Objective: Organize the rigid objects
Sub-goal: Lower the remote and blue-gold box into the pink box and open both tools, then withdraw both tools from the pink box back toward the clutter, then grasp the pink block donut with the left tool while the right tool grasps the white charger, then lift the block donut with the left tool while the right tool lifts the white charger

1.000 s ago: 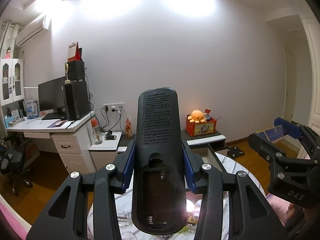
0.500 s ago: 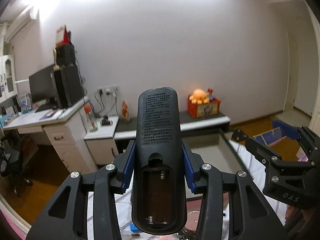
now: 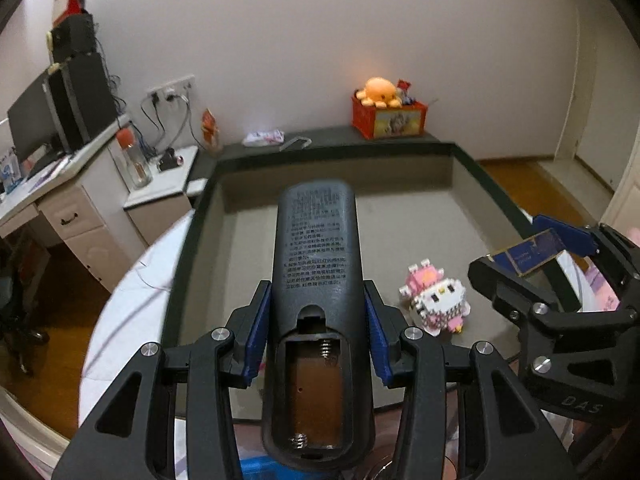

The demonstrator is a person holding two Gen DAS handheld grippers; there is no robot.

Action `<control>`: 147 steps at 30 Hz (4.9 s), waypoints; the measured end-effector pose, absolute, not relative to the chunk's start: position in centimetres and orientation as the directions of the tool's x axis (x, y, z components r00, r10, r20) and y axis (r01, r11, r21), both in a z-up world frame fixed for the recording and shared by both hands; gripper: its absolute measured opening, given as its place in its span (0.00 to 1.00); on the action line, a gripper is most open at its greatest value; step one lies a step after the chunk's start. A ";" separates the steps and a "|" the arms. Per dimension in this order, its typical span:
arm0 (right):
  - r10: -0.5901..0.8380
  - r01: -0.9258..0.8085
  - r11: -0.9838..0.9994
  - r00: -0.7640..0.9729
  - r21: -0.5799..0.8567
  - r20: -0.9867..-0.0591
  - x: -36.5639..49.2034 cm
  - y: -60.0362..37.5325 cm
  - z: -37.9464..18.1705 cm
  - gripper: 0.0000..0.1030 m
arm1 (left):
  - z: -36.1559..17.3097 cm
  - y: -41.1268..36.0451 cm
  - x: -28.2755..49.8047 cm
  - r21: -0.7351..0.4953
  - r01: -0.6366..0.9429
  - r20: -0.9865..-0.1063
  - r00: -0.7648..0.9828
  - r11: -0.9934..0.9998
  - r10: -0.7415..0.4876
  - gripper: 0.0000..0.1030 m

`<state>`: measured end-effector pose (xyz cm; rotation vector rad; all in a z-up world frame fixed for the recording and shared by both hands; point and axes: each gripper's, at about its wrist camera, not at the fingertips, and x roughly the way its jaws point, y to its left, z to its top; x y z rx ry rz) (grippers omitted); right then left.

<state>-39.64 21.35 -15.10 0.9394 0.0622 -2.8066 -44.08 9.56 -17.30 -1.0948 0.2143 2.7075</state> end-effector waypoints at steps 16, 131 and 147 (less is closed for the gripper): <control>-0.160 0.168 -0.985 -0.854 0.029 -0.495 -33.6 22.1 -11.3 1.00 | -12.1 5.1 -36.7 0.052 -0.145 -0.576 -0.812 -0.988 0.089 0.93; -0.195 0.244 -0.968 -0.609 0.053 -0.769 -29.9 22.3 -20.9 0.41 | -22.2 0.4 -27.6 -0.005 -0.216 -0.759 -0.635 -0.976 0.144 0.65; -0.240 0.222 -0.969 -0.742 0.108 -0.626 -25.1 23.0 -16.6 0.41 | -17.5 1.0 -24.2 -0.007 -0.218 -0.670 -0.723 -0.976 0.166 0.65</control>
